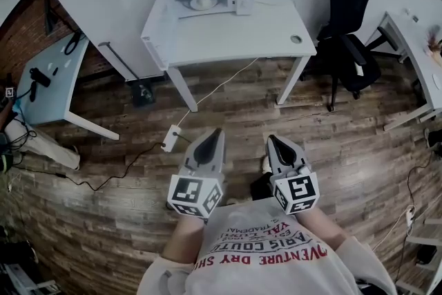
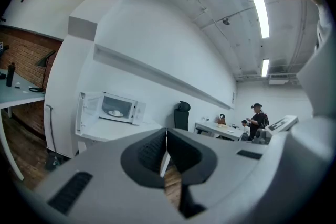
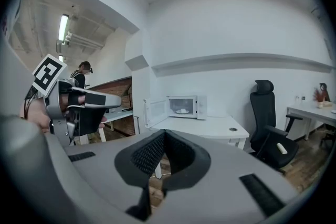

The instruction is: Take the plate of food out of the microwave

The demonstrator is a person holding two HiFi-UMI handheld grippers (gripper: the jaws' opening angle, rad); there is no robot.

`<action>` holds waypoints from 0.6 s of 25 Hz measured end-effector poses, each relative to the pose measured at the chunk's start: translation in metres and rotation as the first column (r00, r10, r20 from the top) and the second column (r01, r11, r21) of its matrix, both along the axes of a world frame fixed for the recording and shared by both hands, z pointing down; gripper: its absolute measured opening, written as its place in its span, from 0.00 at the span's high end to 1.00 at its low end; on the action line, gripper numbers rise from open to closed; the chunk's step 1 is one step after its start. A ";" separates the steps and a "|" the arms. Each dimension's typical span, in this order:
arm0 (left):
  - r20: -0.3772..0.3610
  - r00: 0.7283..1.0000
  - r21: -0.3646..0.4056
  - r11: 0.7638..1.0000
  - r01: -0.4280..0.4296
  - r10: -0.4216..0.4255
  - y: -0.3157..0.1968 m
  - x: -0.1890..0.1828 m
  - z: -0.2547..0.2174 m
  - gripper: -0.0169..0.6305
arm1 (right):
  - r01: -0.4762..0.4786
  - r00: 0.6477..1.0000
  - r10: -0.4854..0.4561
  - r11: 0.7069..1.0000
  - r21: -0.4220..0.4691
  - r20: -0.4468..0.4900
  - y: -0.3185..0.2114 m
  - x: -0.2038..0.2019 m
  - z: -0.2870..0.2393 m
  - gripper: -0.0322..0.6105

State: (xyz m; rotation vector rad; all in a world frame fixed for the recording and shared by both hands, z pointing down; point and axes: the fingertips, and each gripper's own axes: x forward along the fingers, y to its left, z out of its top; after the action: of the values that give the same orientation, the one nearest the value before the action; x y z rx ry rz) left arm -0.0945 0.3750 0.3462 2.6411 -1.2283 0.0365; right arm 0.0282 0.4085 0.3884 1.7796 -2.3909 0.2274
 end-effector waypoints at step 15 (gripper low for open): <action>-0.022 0.984 -0.070 0.982 0.173 -0.175 -0.152 0.068 0.010 0.96 | 0.150 0.989 -0.150 0.989 -0.015 -0.020 -0.182 0.092 -0.009 0.95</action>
State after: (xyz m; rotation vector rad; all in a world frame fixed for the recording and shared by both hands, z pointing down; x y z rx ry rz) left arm -0.0270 0.2227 0.3562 2.4585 -1.4177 0.0118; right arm 0.1201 0.2268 0.3791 1.5793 -2.4876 0.2048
